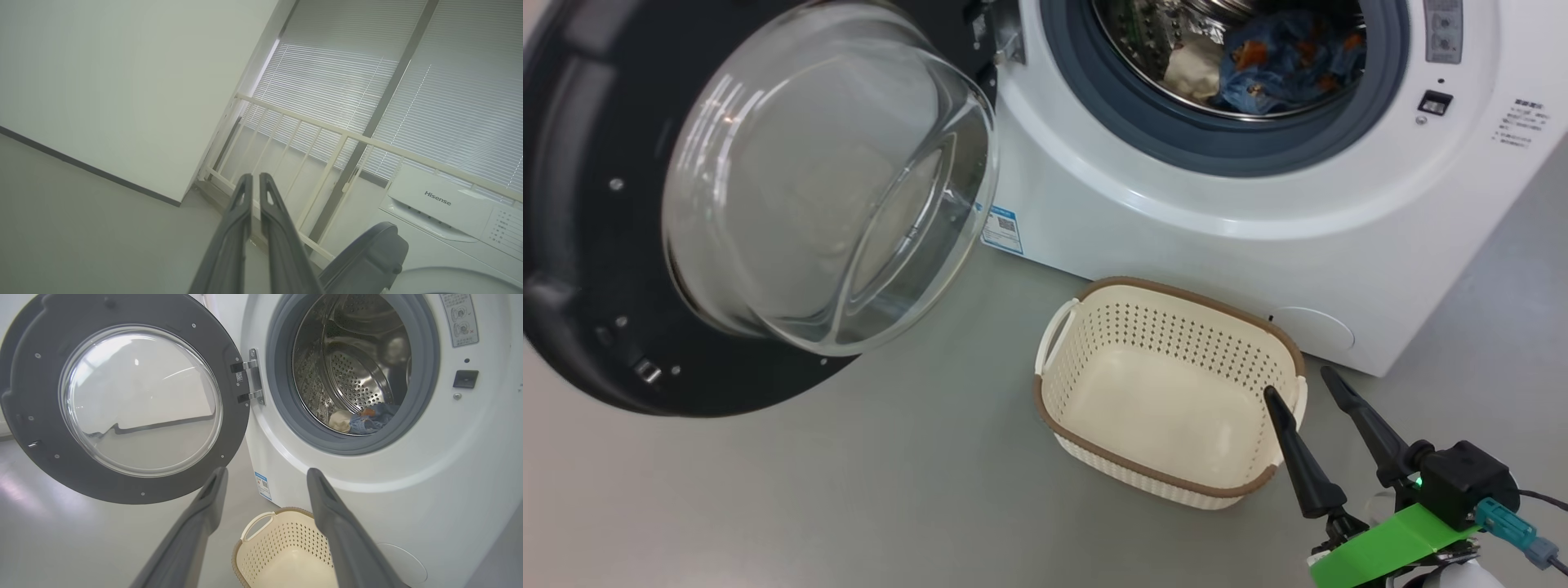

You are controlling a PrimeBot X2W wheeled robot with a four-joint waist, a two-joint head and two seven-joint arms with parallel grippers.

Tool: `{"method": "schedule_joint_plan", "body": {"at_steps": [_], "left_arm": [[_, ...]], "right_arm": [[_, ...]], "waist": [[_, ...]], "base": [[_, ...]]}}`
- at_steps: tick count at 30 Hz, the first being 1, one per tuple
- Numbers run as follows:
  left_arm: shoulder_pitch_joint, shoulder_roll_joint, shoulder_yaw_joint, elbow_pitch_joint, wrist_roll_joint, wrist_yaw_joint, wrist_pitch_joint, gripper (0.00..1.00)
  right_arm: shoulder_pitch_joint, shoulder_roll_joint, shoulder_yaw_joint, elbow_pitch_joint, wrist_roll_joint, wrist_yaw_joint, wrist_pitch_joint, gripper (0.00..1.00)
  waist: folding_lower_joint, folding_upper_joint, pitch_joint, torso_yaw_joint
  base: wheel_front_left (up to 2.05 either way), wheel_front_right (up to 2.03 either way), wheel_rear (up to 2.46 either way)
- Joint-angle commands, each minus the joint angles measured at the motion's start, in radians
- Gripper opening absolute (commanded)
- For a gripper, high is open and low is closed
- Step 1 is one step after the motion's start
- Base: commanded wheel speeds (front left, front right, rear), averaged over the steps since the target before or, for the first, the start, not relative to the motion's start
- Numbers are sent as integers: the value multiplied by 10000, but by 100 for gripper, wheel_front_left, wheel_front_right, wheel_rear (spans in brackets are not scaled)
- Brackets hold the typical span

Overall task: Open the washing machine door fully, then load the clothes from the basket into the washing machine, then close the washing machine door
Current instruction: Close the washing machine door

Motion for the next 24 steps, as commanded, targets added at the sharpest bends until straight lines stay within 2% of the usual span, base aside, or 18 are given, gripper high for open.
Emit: {"method": "schedule_joint_plan", "body": {"at_steps": [1,4,10,16,24], "left_arm": [[-724,741,148,309,-609,-20,446,0],[-1511,1159,-35,1439,-1688,-20,1410,0],[-2516,1863,-784,3032,-2617,-20,3287,0],[-3141,2330,-1558,3903,-3118,-20,5175,0],[-3538,2475,-2316,4240,-3700,-21,7239,0]], "right_arm": [[-258,-177,111,-264,-128,44,-82,100],[-391,-215,163,-270,-135,44,-82,100],[-609,-281,212,-274,-158,44,-82,100],[-717,-386,160,-283,-191,44,-82,100],[-744,-418,100,-285,-248,44,-82,100]], "waist": [[-1,-1,231,-240],[-1,-1,382,-426],[-1,-1,647,-663],[-1,-1,843,-708],[-1,-1,872,-616]], "base": [[0,0,0],[0,0,0],[0,0,0],[0,0,0],[0,0,0]]}}
